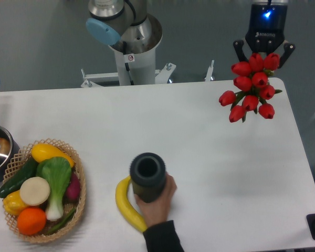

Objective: Pick up the flowers from the vase
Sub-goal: 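Raise the held tulips higher and carry them away from the vase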

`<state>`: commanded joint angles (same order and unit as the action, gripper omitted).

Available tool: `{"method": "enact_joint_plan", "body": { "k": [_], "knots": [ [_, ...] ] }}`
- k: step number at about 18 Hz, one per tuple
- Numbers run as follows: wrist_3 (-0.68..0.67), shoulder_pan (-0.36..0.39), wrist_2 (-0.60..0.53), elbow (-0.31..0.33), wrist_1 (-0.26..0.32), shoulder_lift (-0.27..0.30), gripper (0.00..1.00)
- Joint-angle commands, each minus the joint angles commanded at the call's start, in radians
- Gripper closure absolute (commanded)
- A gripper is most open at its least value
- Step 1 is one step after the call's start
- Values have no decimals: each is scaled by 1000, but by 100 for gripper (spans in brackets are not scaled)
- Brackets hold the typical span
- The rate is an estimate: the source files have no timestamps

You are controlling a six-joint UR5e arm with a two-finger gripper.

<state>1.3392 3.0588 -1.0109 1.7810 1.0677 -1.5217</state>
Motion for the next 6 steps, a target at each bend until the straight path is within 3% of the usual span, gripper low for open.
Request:
{"method": "enact_joint_plan", "body": {
  "k": [6],
  "knots": [
    [-2,-2,2,-6,3,-2,65]
  ]
}}
